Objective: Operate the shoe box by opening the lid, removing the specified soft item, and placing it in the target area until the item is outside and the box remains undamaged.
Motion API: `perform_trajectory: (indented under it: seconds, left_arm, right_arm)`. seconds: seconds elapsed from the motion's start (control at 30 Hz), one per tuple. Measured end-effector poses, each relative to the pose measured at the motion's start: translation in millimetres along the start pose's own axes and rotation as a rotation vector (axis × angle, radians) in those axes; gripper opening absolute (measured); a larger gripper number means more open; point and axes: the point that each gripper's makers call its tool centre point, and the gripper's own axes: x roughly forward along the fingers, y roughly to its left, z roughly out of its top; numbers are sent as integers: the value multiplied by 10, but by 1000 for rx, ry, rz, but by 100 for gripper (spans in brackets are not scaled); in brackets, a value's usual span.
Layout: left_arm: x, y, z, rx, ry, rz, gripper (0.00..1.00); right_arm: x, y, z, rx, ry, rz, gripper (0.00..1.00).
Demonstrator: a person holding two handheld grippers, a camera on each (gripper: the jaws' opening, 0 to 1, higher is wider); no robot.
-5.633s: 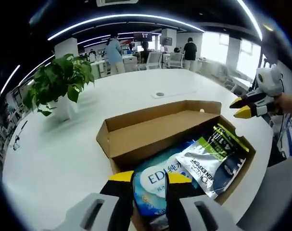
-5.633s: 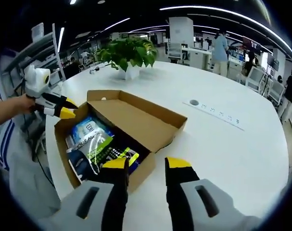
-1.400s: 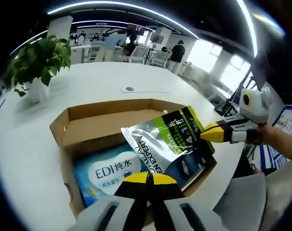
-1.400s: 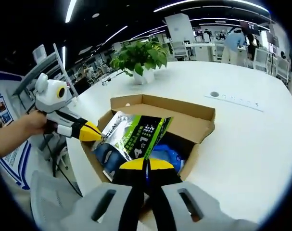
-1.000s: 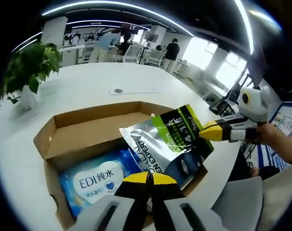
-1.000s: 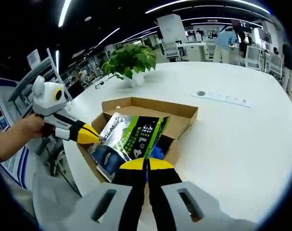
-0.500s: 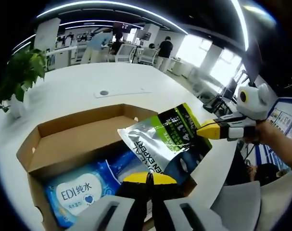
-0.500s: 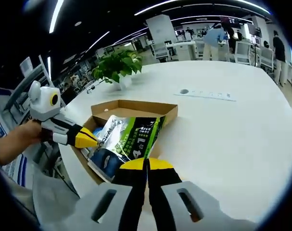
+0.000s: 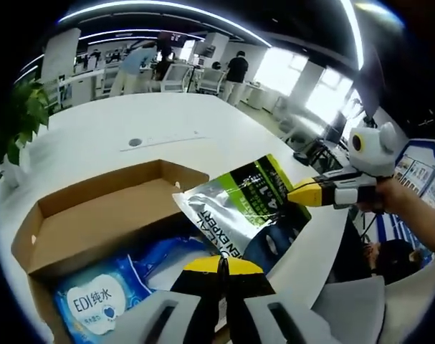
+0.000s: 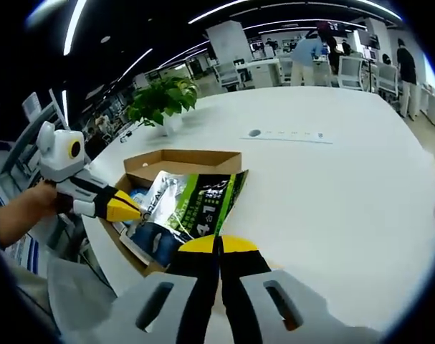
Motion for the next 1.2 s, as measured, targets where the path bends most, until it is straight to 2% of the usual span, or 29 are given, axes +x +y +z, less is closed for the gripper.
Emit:
perform_trajectory:
  seconds: [0.67, 1.1, 1.2]
  left_arm:
    - [421, -266, 121, 24, 42, -44, 0]
    - [704, -333, 96, 59, 113, -49, 0]
    - [798, -332, 79, 85, 147, -44, 0]
  right_arm:
    - [-147, -473, -57, 27, 22, -63, 0]
    - [-62, -747, -222, 61, 53, -98, 0]
    - [-27, -816, -259, 71, 61, -106, 0]
